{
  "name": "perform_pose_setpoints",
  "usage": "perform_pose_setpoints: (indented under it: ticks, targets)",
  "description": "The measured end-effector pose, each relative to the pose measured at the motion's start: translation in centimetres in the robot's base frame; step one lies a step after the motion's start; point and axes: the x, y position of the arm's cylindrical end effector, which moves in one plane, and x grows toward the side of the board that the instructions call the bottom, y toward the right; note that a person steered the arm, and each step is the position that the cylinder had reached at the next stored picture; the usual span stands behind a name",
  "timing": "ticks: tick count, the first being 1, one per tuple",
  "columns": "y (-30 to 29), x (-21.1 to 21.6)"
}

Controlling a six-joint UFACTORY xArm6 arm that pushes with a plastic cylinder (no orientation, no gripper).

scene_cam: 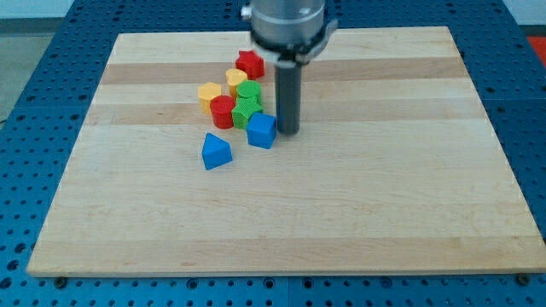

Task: Slide the red star to the top center

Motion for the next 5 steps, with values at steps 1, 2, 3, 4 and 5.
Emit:
perform_pose_setpoints:
  ticks: [1,2,3,4,5]
  targets:
    - [0.2,-4.6]
    - [-8.4,-5.7]
    - [-14.6,-6.2]
    - [-9.3,-8.2]
    - [-6.2,-11.8]
